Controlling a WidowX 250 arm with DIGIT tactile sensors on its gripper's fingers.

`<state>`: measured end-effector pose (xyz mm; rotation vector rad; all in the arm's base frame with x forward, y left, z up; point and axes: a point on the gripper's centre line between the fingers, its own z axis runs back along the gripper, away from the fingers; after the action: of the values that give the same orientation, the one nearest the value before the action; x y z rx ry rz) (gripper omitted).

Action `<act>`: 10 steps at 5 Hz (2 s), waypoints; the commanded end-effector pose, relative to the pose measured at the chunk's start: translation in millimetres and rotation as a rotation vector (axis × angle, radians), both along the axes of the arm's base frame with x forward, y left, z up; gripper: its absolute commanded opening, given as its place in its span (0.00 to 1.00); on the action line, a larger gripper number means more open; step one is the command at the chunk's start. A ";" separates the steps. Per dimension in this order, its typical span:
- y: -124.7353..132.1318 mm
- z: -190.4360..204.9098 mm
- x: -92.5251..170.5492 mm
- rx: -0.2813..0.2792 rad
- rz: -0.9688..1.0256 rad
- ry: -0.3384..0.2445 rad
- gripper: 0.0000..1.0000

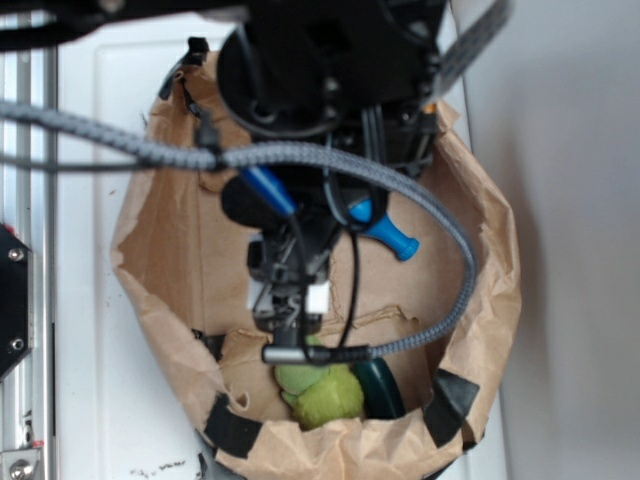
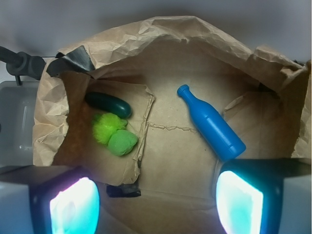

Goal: Grab the blue bottle.

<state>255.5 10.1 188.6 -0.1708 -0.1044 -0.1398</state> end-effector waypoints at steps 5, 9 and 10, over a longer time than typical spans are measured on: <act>24.2 -65.2 14.7 0.142 -0.247 -0.087 1.00; 38.9 -114.5 59.4 0.161 -0.312 -0.014 1.00; 48.7 -143.9 69.0 0.213 -0.365 0.007 1.00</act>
<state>312.7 56.1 25.6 -0.0112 0.0153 -0.5065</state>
